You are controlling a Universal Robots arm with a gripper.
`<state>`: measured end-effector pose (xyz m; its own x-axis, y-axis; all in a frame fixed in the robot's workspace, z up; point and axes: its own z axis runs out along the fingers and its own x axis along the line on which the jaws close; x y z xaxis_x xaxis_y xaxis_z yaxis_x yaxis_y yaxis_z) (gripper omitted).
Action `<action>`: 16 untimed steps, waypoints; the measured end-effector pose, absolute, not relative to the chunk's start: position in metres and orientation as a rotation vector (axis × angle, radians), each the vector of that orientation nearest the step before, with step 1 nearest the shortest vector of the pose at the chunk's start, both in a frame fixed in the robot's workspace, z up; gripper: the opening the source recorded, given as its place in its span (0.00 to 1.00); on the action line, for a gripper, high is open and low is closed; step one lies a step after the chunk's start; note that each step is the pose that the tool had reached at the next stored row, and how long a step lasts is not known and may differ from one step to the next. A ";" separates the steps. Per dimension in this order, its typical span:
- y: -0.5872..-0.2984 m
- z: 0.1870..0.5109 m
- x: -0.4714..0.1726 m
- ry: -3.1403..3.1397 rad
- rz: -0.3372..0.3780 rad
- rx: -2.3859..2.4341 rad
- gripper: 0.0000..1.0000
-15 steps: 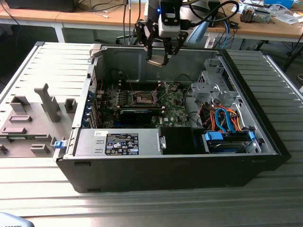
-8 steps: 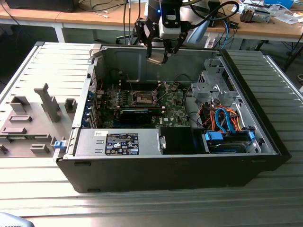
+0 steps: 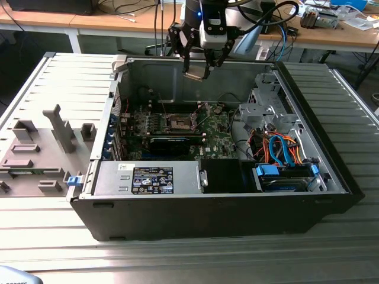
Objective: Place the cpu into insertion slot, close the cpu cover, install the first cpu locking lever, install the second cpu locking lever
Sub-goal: 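Place the cpu into insertion slot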
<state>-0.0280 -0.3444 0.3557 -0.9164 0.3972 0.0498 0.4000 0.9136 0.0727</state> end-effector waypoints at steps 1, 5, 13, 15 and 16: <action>-0.344 0.356 -0.028 -3.038 -0.127 -0.641 0.55; -0.345 0.356 -0.028 -3.028 -0.127 -0.696 0.55; -0.345 0.356 -0.028 -3.015 -0.128 -0.755 0.55; -0.345 0.356 -0.028 -3.013 -0.128 -0.765 0.55; -0.345 0.356 -0.028 -3.012 -0.129 -0.769 0.55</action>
